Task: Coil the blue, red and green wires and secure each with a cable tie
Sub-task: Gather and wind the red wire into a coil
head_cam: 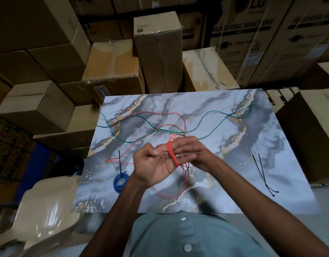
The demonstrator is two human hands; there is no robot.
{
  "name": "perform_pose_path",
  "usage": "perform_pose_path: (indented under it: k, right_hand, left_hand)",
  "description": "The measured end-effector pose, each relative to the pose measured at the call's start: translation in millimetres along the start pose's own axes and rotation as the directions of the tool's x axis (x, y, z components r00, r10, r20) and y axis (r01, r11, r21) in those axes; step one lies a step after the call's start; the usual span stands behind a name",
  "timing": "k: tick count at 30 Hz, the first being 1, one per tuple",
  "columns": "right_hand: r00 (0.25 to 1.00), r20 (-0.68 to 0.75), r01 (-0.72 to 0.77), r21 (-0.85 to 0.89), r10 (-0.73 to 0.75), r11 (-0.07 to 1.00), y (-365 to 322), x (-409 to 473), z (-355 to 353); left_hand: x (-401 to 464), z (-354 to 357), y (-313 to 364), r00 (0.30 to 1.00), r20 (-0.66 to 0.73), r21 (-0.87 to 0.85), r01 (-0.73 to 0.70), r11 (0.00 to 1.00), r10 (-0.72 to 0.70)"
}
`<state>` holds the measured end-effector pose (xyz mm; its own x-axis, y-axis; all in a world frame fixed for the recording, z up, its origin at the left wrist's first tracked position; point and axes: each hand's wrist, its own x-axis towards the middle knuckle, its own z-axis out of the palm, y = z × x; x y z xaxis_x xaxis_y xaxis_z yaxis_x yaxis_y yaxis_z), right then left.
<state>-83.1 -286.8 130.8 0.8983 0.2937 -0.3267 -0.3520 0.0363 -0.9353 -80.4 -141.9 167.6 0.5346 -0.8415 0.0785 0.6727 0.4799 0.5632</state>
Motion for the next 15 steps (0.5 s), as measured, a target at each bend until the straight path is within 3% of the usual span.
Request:
perform_pose_path:
  k: [2, 3, 4, 7, 11, 15]
  right_hand:
    - [0.948, -0.264, -0.169, 0.054, 0.178, 0.984, 16.4, -3.4, 16.7]
    - [0.944, -0.309, -0.128, -0.018, 0.117, 0.992, 23.8, -4.3, 21.2]
    - [0.970, -0.241, -0.034, 0.006, 0.034, 0.999, 26.0, 0.2, 17.6]
    - [0.987, -0.147, -0.030, 0.213, 0.062, 0.977, 19.7, -13.1, -8.6]
    - [0.999, -0.029, -0.008, 0.194, 0.014, 0.981, 28.0, -16.7, -1.9]
    - [0.999, -0.030, -0.006, 0.158, 0.011, 0.987, 23.9, -30.2, -4.9]
  left_hand:
    - [-0.7, 1.3, 2.4, 0.998, -0.029, 0.018, -0.054, 0.998, 0.055]
    - [-0.8, 1.6, 2.1, 0.997, -0.048, 0.042, -0.062, 0.997, 0.064]
    - [-0.7, 1.8, 0.6, 0.996, -0.065, 0.072, -0.060, 0.996, 0.065]
    - [-1.6, 2.4, -0.7, 0.994, -0.082, 0.136, -0.055, 0.989, 0.067]
    - [-2.1, 4.5, 11.0, 0.989, -0.095, 0.184, -0.093, 0.978, 0.112]
    - [-2.3, 4.4, 22.5, 0.982, -0.123, 0.168, -0.123, 0.978, 0.145]
